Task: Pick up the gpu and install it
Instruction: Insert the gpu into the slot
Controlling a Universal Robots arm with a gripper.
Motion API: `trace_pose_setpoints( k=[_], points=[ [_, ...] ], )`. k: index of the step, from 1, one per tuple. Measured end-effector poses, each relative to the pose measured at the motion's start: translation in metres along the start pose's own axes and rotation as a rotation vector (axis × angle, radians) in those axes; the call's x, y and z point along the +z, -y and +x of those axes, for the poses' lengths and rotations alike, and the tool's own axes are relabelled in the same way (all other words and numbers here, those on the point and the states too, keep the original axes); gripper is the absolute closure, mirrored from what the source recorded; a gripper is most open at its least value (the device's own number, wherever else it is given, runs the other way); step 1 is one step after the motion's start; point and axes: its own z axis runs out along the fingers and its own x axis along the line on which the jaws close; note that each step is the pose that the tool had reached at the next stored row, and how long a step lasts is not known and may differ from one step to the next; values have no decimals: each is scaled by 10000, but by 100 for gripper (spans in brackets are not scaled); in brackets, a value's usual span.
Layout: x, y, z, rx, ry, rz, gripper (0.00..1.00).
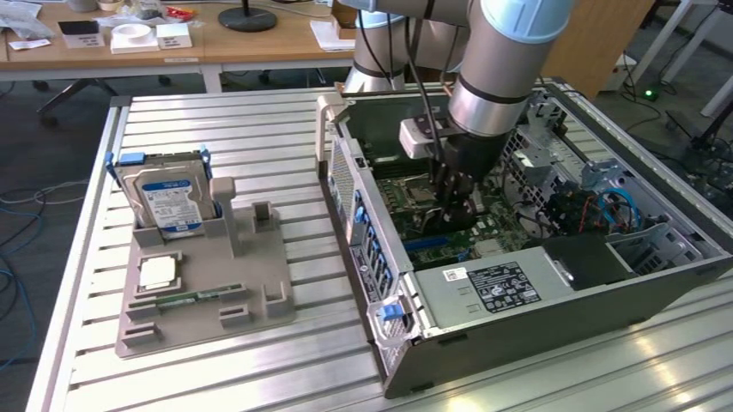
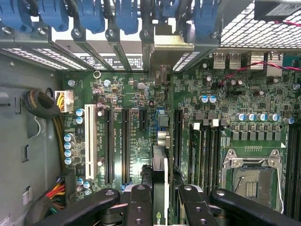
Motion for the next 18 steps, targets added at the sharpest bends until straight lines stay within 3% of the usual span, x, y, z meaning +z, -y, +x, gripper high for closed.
trace_pose_setpoints(
  k=[18],
  points=[
    [52,-40,2,-4,-3,7,74]
  ],
)
